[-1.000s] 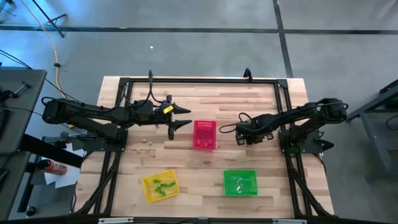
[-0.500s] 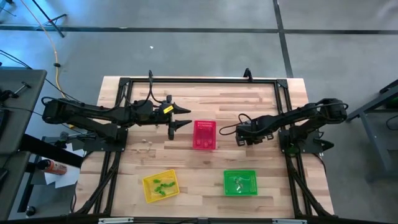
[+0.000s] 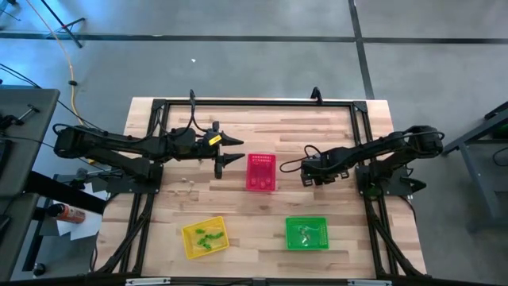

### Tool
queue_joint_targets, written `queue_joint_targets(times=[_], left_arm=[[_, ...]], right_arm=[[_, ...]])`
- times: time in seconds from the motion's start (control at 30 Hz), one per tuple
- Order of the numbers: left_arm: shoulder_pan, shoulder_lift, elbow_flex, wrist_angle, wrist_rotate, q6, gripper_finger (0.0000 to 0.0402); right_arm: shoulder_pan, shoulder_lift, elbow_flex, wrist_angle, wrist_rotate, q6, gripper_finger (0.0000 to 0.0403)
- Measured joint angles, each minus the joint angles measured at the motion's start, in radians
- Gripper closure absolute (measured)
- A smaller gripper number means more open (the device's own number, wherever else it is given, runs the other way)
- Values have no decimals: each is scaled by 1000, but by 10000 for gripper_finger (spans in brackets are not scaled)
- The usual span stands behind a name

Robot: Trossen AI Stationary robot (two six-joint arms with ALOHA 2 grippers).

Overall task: Sort Halloween decoration
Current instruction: Put the white skull toy into the green bin

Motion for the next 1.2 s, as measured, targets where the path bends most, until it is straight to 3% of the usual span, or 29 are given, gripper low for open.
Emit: queue_joint_targets(times=[0.47, 0.8, 1.0, 1.2], left_arm=[[0, 0, 0, 0, 0, 0, 206], [0, 0, 0, -16, 0, 0, 206], [0, 0, 0, -19, 0, -1, 206], [0, 0, 0, -12, 0, -57, 206]], right_arm=[[0, -13, -1, 8, 5, -7, 361], [0, -153, -4, 72, 81, -47, 361], [0, -284, -4, 261, 177, -159, 361], [-11, -416, -2, 623, 245, -447, 361]])
